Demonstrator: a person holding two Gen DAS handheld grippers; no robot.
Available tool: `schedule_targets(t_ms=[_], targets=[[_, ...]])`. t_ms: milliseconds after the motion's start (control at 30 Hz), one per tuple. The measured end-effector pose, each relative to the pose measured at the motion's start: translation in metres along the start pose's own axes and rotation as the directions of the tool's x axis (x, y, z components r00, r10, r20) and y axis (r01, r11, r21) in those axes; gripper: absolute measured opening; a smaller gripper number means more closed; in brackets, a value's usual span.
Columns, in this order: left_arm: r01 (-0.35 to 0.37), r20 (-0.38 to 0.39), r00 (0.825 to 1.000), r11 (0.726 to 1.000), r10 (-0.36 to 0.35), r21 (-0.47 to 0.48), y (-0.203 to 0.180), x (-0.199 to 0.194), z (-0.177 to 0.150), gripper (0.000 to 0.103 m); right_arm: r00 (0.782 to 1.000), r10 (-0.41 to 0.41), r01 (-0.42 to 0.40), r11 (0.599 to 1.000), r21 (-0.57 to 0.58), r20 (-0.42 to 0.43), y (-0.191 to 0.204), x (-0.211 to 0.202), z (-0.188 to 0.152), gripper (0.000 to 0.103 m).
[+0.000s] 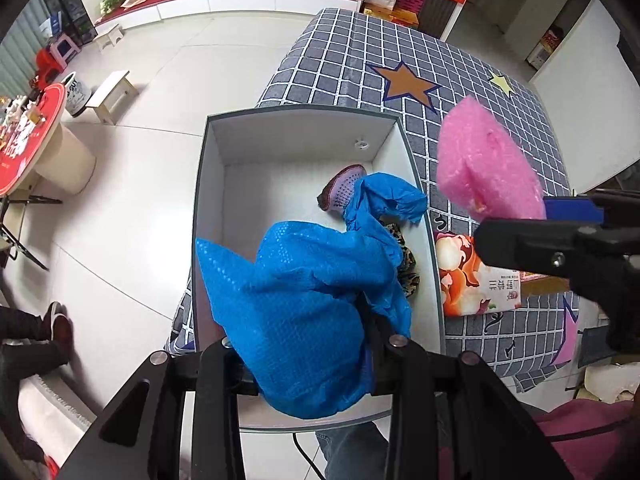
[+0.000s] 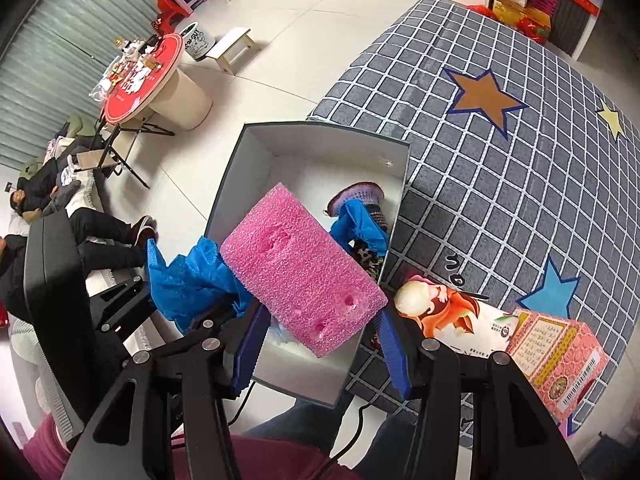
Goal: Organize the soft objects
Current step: 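Carry the blue shoe cover and pink block in both tools over the box, then open both tools to drop the shoe cover and pink block into the box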
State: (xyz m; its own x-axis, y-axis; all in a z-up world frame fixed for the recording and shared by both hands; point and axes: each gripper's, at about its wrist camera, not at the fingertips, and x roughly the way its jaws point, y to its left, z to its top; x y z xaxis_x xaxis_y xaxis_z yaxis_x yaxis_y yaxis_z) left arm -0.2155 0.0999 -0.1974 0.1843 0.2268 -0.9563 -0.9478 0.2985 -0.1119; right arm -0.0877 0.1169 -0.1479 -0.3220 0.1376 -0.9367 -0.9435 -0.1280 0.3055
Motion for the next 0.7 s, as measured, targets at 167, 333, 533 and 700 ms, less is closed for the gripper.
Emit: schedule_targets(t_ms=[167, 333, 533, 700], targets=[[-0.006, -0.01, 1.0, 1.0, 0.006, 0.0, 0.0, 0.002, 0.001, 0.036, 1.0, 0.0, 0.0, 1.0, -0.008, -0.013, 0.004, 0.007, 0.005, 0.053], [-0.012, -0.011, 1.0, 1.0, 0.012, 0.0, 0.001, 0.003, 0.002, 0.036, 1.0, 0.0, -0.001, 1.0, -0.016, -0.012, 0.006, 0.009, 0.009, 0.053], [-0.02, -0.014, 1.0, 1.0, 0.02, 0.001, 0.003, 0.012, 0.009, 0.036, 1.0, -0.015, 0.014, 1.0, -0.021, -0.015, 0.006, 0.014, 0.016, 0.053], [-0.025, -0.029, 0.999, 1.0, 0.025, -0.006, 0.005, 0.024, 0.018, 0.036, 0.998, -0.056, 0.055, 0.998, -0.035, -0.032, 0.008, 0.028, 0.027, 0.053]])
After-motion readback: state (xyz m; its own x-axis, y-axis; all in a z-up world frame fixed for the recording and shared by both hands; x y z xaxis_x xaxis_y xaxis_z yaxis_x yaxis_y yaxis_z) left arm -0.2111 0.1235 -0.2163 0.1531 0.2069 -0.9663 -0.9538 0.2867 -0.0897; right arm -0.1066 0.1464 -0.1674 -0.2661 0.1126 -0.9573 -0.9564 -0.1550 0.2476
